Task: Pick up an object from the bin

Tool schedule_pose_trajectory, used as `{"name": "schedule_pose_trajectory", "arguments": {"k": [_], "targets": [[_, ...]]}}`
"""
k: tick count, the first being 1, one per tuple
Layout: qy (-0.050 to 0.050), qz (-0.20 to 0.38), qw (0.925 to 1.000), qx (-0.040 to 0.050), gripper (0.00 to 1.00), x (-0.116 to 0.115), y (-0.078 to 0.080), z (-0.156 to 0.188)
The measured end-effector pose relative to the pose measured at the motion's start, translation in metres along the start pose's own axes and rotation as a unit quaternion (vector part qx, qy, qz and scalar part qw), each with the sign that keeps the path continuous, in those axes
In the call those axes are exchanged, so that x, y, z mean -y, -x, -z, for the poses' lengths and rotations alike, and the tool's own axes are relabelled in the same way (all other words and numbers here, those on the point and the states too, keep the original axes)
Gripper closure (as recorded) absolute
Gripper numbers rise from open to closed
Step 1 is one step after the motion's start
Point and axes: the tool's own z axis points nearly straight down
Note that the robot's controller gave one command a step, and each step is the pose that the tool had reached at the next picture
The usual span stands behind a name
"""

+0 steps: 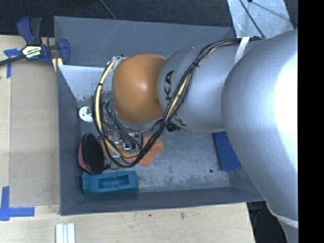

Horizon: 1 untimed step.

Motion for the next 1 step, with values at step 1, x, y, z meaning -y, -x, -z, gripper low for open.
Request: {"name": "schedule_pose_trajectory", "arguments": {"k": [1], "targets": [[0.001,-0.001,1.0000,0.0039,0.00,0.0008,0.0022,0.0047]]}}
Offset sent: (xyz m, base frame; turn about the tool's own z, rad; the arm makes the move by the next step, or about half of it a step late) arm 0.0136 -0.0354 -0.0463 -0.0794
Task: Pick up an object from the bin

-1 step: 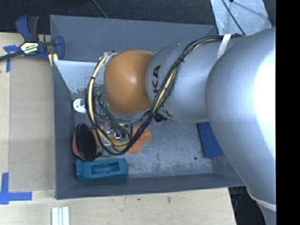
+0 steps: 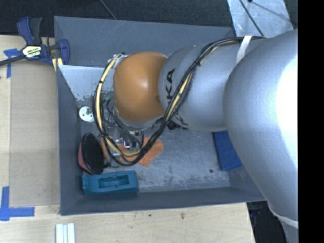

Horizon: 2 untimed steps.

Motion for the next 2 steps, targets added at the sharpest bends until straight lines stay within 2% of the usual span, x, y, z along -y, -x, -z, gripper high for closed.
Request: {"name": "schedule_pose_trajectory", "arguments": {"k": [1,2], "targets": [[0.001,0.025,0.9997,0.0014,0.00,0.018,0.007,-0.027],[0.000,-0.043,0.9991,-0.0007,1.00,0.046,0.025,-0.063]]}}
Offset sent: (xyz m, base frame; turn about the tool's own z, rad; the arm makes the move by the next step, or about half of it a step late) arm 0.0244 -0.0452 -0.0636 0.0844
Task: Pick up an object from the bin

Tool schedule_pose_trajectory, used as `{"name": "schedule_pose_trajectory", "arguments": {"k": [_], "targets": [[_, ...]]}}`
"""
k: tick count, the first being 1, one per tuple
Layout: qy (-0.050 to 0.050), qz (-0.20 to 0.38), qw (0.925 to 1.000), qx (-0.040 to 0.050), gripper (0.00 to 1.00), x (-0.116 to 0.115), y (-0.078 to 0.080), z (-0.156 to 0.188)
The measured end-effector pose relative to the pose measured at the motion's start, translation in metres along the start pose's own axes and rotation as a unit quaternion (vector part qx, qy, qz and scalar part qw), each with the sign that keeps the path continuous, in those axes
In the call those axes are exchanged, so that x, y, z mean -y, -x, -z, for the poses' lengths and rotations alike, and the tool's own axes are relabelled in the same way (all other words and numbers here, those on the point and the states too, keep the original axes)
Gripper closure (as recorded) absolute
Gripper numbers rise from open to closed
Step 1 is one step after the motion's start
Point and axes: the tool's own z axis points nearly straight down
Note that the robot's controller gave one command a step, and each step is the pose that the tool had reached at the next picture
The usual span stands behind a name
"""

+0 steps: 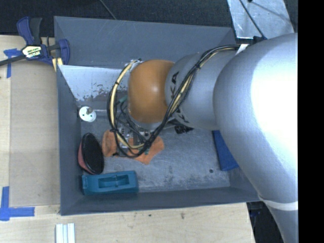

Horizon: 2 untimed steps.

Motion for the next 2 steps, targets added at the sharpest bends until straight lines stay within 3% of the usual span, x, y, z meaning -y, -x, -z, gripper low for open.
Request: {"name": "schedule_pose_trajectory", "arguments": {"k": [1,2], "targets": [[0.000,0.000,1.0000,0.0000,1.00,0.000,0.000,0.000],[0.000,-0.009,1.0000,0.0006,1.00,-0.010,-0.026,0.137]]}}
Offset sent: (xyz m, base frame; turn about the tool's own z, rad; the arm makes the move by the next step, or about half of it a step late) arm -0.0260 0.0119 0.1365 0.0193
